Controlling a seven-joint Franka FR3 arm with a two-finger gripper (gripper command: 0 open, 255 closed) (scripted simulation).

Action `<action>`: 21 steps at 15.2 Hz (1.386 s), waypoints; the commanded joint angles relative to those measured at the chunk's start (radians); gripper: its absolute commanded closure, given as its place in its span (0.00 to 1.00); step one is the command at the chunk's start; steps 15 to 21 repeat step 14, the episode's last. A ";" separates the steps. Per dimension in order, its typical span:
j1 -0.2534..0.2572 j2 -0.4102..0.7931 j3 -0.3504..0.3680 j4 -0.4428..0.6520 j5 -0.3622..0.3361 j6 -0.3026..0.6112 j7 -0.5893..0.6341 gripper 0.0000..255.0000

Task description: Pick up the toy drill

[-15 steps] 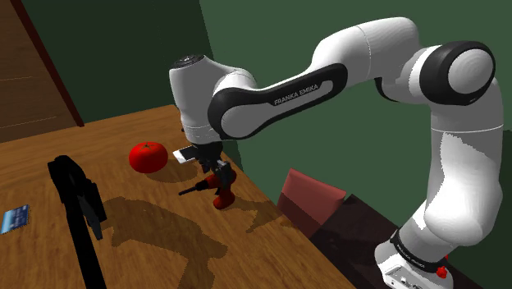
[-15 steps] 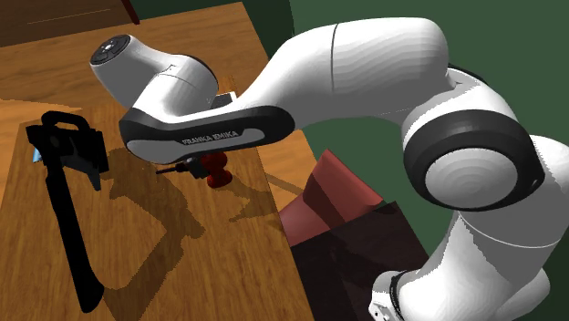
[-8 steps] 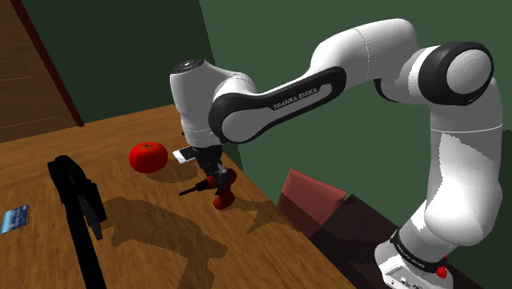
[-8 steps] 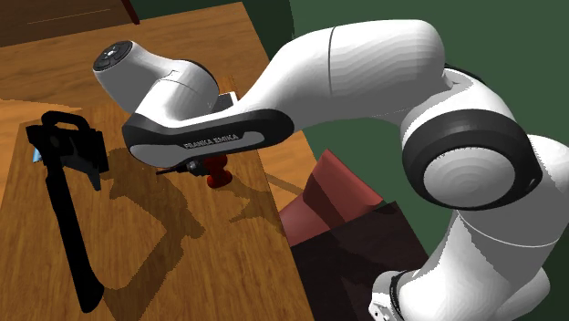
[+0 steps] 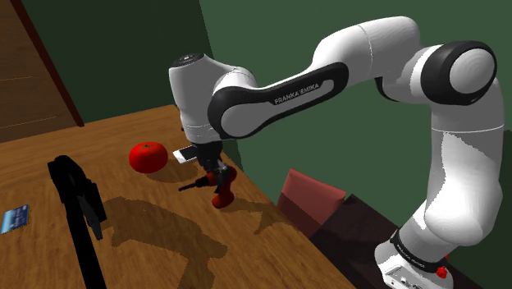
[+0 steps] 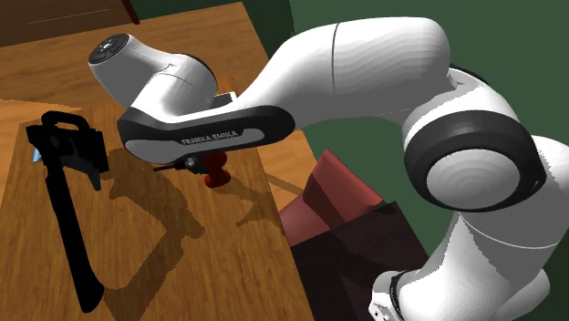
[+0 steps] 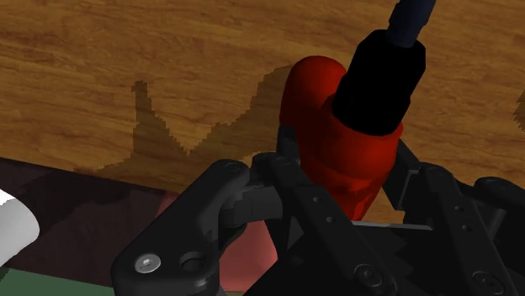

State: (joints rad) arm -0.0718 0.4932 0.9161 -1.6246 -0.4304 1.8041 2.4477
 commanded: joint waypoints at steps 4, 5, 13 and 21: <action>0.004 -0.014 0.009 0.049 0.015 -0.056 -0.012 1.00; 0.004 -0.017 0.011 0.059 0.018 -0.067 -0.015 1.00; 0.015 -0.032 0.020 0.140 0.034 -0.154 -0.031 1.00; 0.015 -0.032 0.020 0.140 0.034 -0.154 -0.031 1.00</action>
